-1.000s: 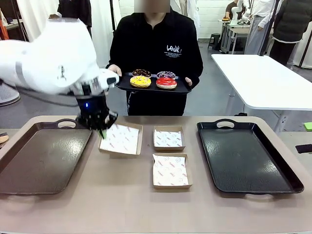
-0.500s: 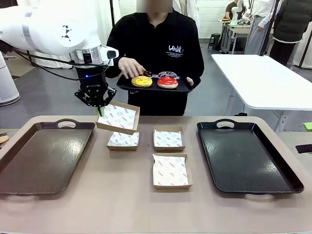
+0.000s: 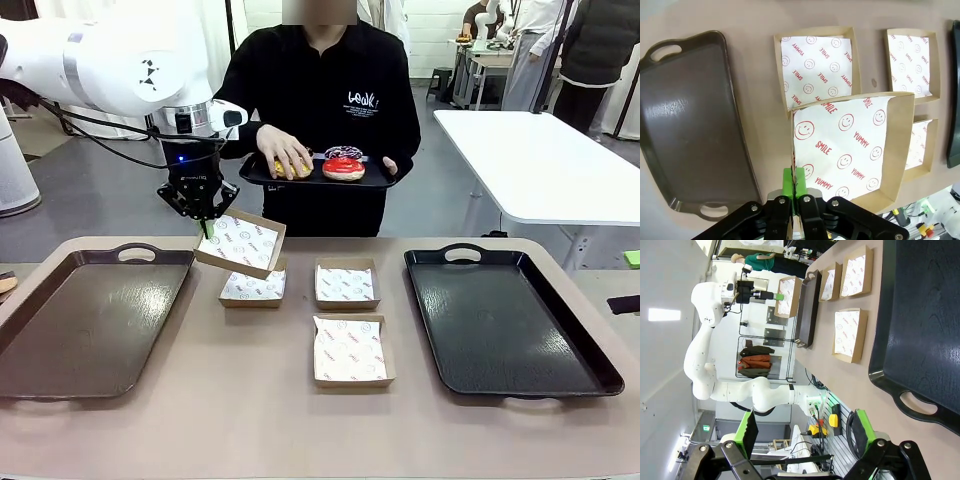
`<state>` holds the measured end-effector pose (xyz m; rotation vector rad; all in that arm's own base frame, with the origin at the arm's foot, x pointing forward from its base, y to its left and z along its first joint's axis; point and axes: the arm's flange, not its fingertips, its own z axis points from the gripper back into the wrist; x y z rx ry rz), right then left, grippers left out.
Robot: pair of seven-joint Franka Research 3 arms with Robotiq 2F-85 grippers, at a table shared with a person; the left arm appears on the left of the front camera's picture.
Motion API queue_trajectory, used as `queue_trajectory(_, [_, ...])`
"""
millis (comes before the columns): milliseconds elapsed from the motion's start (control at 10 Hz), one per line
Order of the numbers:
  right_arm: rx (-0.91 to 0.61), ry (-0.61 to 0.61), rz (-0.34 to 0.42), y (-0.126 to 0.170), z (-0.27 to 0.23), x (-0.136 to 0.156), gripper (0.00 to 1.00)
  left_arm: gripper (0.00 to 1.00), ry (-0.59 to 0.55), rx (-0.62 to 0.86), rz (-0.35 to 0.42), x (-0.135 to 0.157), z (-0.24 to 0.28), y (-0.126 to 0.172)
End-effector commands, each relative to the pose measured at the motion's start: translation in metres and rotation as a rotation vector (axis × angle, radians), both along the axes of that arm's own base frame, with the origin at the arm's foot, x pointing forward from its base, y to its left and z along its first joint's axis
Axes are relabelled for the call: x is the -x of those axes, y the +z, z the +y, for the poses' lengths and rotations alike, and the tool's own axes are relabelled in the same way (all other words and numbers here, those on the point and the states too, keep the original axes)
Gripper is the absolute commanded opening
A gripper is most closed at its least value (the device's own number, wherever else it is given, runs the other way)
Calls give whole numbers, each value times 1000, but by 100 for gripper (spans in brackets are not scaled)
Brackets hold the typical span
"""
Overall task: Individually package the donuts and arrange them on the tray.
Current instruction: Pick up one Paper togo box, then place the picked Paper togo box on the Handle tray while simultaneously picking up another Paper togo box from the table with the other hand.
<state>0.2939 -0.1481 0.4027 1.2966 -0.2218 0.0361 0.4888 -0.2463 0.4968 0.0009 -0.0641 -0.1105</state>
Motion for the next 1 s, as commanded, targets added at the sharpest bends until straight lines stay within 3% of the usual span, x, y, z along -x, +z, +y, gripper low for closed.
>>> queue_trajectory(0, [-10,0,-7,0,1,-1,100,0,19,8,-3,-2,-1,3])
queue_trajectory(900, [-10,0,-7,0,1,-1,100,0,19,8,-3,-2,-1,3])
